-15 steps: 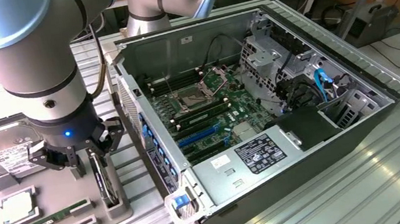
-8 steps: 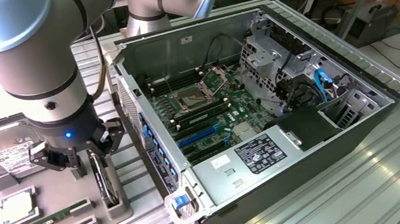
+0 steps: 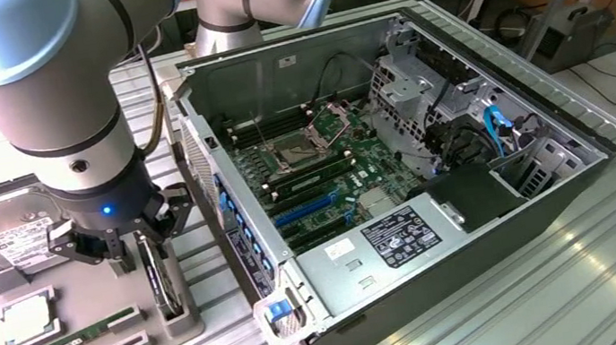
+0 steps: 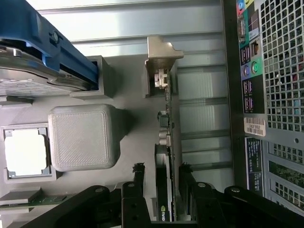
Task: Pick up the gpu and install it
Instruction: 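Pick up the gpu and move the gpu toward the slot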
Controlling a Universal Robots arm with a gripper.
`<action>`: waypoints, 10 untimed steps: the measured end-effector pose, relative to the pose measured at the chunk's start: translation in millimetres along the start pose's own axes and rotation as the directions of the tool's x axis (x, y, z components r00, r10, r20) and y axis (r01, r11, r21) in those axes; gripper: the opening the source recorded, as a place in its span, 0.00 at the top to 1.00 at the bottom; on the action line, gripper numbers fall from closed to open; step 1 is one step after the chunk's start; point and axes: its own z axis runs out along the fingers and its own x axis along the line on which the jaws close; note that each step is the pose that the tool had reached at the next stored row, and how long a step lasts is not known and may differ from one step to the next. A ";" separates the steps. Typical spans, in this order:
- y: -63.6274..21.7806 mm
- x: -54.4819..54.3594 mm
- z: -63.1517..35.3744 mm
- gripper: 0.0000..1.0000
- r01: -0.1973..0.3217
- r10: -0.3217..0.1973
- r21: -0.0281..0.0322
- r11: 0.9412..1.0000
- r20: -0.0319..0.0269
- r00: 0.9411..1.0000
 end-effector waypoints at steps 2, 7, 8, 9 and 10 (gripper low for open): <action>0.3 0.0 0.5 0.58 -0.001 0.001 0.000 1.000 0.002 1.000; 0.6 0.1 1.5 0.58 -0.002 0.002 0.003 1.000 0.002 1.000; 0.6 0.1 1.7 0.58 -0.002 0.002 0.003 1.000 0.002 1.000; 0.6 0.1 1.9 0.58 -0.002 0.002 0.004 1.000 0.002 1.000; 0.6 0.1 2.0 0.59 -0.002 0.002 0.005 1.000 0.002 1.000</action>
